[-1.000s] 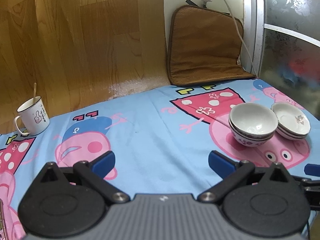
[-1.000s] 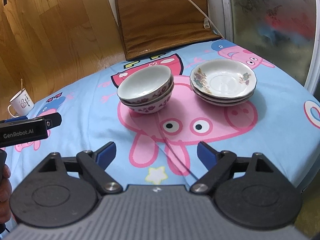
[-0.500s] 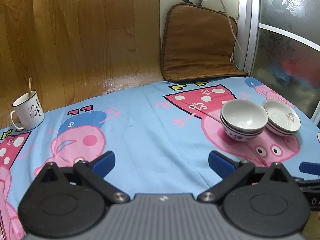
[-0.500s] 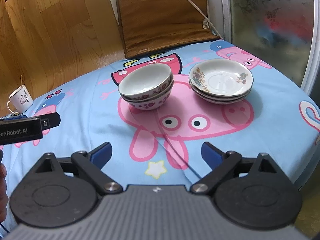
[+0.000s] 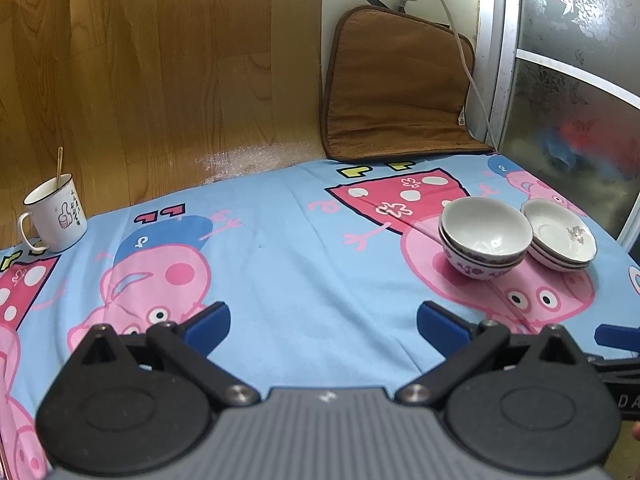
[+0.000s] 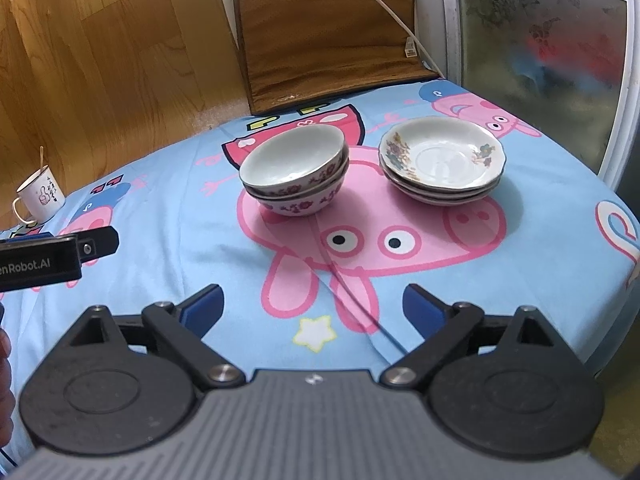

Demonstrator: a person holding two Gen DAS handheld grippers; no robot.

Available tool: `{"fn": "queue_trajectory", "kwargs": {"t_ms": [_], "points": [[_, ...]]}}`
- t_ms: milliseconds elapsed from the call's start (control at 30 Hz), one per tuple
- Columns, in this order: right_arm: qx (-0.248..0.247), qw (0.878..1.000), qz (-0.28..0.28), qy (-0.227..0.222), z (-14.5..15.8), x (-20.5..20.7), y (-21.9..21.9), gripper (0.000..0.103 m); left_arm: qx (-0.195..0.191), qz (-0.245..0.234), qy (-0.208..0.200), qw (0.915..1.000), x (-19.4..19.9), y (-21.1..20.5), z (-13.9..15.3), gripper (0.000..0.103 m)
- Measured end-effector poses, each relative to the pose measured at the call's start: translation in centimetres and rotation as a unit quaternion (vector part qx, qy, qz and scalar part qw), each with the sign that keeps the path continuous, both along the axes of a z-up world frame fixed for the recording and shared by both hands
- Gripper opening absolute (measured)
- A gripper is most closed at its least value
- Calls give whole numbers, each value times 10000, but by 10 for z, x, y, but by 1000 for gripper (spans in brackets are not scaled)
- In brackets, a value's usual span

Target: Organize plates and bowls

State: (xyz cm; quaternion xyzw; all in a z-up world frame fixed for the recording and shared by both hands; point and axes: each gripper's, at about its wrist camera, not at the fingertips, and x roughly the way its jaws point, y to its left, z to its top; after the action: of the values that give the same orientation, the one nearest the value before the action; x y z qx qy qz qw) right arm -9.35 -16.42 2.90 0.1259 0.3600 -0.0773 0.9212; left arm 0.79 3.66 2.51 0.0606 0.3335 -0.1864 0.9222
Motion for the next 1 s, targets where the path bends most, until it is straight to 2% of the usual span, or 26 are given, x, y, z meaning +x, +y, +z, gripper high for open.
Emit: {"fn": "queue_trajectory", "kwargs": {"t_ms": [300,467,600,667,733,800,933,1000], "points": [[254,9995,-16,-207,2,-6,-6,98,12,-41,-63,10000,-2,-3,-3,103],[291,9979,-11,-572,14,-12,-14,98,-266,-179,263,9991,10,1,-4,103],[265,9974,64,-664,20,-9,-26,97,-434,-367,604,9966,27,-2,-2,103],[434,9972,166,-579,24,-2,-37,88,-582,-528,828,9935,39,-5,2,103],[630,9966,274,-450,28,9,-49,73,-660,-669,880,9917,50,-12,8,102],[932,9945,352,-322,31,21,-63,64,-710,-860,928,9894,61,-22,12,102],[1474,9881,428,-22,34,49,-82,49,-910,-1201,1334,9795,92,-48,11,90],[1627,9855,461,168,33,62,-89,46,-920,-1303,1518,9754,108,-60,7,85]]}}
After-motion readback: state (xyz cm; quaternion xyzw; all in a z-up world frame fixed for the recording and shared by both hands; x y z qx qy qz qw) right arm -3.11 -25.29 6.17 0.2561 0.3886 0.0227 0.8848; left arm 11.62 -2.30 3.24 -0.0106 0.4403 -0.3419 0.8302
